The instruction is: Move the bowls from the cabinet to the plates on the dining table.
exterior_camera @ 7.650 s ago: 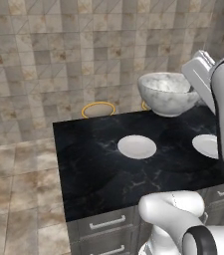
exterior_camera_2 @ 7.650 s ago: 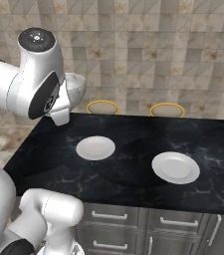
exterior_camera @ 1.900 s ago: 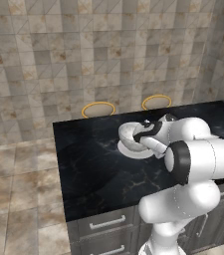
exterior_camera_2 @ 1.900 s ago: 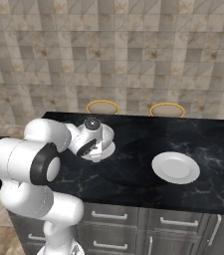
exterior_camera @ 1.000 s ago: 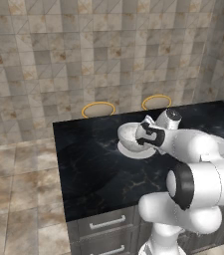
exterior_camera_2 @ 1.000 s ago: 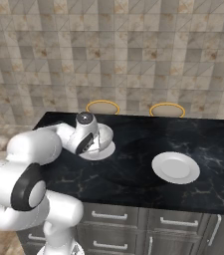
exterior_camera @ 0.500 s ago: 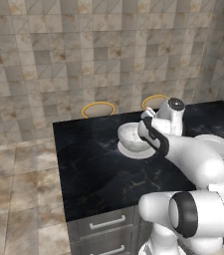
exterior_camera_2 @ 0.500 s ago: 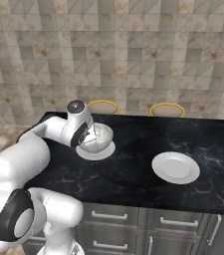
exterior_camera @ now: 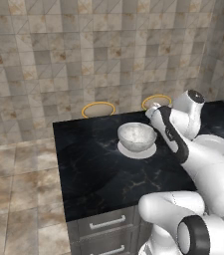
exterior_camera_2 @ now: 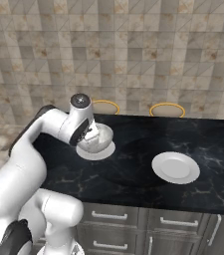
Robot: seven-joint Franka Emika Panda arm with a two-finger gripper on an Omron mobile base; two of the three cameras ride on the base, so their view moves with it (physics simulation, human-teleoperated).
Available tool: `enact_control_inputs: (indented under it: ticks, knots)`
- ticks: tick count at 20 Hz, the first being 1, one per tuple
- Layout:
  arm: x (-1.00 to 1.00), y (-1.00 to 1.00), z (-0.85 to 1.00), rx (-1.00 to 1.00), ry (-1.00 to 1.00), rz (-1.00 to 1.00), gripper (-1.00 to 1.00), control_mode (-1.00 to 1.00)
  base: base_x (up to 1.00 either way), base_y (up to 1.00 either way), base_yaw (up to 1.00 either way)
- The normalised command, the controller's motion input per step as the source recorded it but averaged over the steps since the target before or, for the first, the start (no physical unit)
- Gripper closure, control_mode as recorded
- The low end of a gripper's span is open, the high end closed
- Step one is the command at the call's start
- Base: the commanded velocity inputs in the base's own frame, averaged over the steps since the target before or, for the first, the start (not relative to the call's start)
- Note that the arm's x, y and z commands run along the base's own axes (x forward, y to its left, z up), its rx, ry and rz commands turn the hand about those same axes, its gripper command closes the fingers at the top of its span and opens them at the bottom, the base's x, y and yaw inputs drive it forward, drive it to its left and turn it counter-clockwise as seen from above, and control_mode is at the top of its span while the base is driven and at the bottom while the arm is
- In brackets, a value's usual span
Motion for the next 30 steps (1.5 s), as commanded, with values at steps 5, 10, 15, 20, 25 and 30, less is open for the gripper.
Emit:
enact_control_inputs:
  ticks: [5,10,15,20,25,30]
  knots:
    - [-0.70,0.04,0.87,-0.16,0.00,0.15,-1.00,-1.00,0.00,0.00,0.00]
    - [-0.63,0.03,0.79,-0.15,0.01,0.15,-1.00,-1.00,0.00,0.00,0.00]
    - [-0.69,0.11,0.58,-0.04,0.05,0.18,-1.00,-1.00,0.00,0.00,0.00]
    - [-0.71,0.15,0.20,0.00,0.04,0.18,-1.00,-1.00,0.00,0.00,0.00]
    - [-0.69,0.06,0.17,0.00,0.05,0.12,-1.00,-1.00,0.00,0.00,0.00]
    - [-0.59,0.13,0.22,-0.06,0.03,0.02,-1.00,-1.00,0.00,0.00,0.00]
